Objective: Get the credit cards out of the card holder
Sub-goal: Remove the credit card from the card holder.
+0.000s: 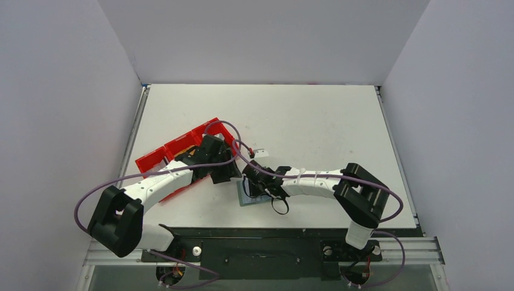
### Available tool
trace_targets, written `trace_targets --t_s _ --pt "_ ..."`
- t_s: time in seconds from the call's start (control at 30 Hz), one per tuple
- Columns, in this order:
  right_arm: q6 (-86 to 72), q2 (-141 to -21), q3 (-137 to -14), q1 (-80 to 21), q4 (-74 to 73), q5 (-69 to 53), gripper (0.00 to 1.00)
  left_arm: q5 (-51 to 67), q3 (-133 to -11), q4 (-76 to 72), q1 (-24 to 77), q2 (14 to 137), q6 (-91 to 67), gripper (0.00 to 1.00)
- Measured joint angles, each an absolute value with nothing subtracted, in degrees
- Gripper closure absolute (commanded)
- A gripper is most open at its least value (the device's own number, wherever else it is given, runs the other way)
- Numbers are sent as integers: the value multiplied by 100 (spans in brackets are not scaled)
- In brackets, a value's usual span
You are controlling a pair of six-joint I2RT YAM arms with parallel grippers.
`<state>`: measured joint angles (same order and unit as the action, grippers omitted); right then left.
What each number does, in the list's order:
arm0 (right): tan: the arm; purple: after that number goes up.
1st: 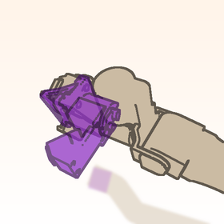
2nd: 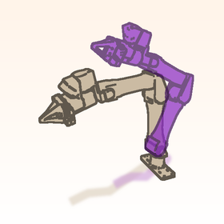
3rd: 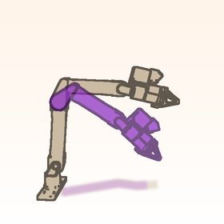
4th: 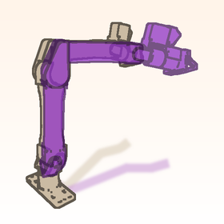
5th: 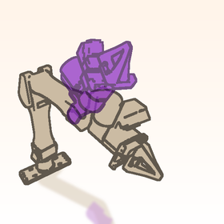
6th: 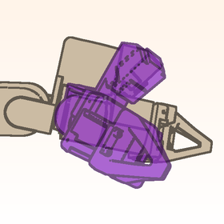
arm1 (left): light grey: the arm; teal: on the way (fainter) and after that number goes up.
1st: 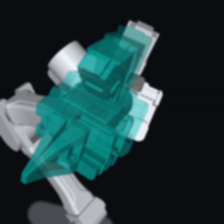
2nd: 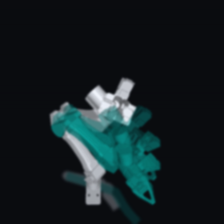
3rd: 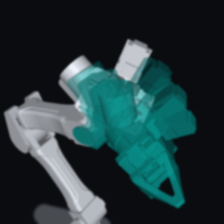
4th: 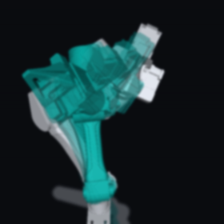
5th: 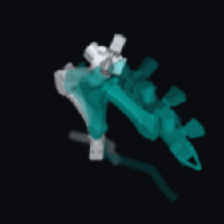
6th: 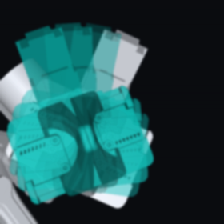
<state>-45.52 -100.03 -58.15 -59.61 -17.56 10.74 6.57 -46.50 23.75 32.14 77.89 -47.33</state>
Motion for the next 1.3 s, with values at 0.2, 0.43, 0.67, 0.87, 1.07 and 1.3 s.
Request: trace_targets --t_s 0.2,0.43,0.67,0.87,1.07,1.3 --pt "-4571 -9926 -5577 -5804 -1385 930 86 742 -4626 2368 3214 7800 -4711 50" --pt "-4637 -9749 -5148 -5500 -810 454 95 878 -4624 2309 3234 7926 -4683 50" --pt "-4744 -9708 -4866 -5238 -301 -23 99 1033 -4624 2222 3378 8051 -4685 50" --pt "-4842 -9695 -4663 -5050 69 -340 100 1208 -4584 2047 3509 8169 -4735 51" --pt "-4880 -9695 -4587 -4978 222 -482 100 1345 -4541 1946 3570 8239 -4783 51" --pt "-4939 -9743 -4521 -4954 469 -607 100 1446 -4534 1883 3592 8241 -4851 51"
